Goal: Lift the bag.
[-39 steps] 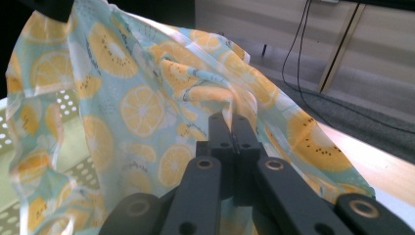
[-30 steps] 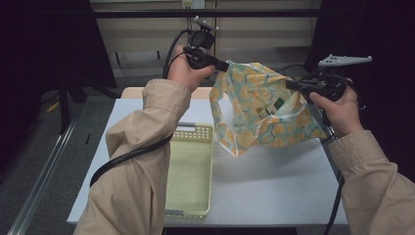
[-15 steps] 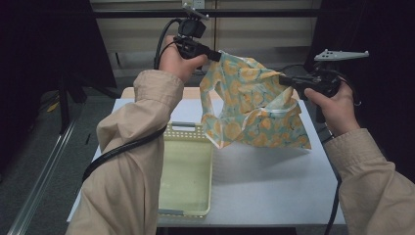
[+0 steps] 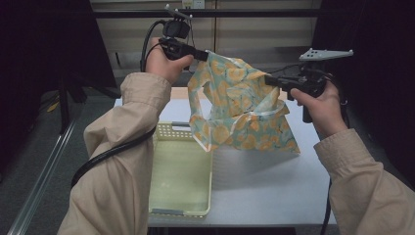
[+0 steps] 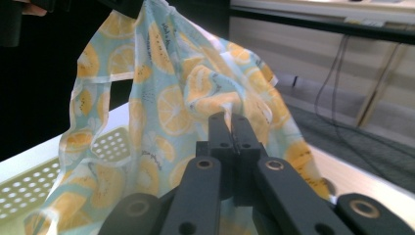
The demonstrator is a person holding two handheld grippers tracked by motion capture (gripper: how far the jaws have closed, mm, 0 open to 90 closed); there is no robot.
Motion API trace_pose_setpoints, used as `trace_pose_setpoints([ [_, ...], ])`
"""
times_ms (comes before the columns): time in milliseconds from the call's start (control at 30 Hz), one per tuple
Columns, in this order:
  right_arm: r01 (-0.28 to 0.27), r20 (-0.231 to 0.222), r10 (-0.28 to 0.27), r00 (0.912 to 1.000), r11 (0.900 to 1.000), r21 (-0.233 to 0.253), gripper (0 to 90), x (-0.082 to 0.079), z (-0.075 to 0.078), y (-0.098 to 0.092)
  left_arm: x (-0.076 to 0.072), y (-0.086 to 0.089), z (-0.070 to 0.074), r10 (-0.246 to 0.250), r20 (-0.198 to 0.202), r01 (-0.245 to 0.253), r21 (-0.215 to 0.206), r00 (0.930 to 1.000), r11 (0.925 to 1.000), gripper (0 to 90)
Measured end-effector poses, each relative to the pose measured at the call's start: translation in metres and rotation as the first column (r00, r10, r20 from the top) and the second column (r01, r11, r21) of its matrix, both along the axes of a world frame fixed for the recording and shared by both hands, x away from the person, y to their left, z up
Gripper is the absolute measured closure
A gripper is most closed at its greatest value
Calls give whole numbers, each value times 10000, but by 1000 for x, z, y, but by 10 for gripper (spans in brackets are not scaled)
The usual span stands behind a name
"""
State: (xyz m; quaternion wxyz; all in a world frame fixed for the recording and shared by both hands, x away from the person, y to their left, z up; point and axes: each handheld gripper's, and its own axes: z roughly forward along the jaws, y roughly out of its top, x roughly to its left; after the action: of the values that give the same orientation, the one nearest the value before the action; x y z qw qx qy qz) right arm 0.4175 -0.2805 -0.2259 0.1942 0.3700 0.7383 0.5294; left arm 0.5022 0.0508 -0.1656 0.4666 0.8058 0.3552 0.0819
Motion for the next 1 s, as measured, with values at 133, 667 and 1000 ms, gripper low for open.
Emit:
trace_pose_setpoints([
  [133,-234,-221,235,9995,9997,45,881,2,-8,7,-1,8,-6,-6,-173,7,104,9998,9999,900],
  [667,-447,-600,436,9973,9988,-183,221,-17,-18,24,-23,65,-49,846,-759,-865,-218,9935,9960,249],
  [1000,72,-907,-125,9958,9983,-586,175,-33,-58,-3,-38,84,-91,134,-701,-153,-268,9975,9995,89],
])
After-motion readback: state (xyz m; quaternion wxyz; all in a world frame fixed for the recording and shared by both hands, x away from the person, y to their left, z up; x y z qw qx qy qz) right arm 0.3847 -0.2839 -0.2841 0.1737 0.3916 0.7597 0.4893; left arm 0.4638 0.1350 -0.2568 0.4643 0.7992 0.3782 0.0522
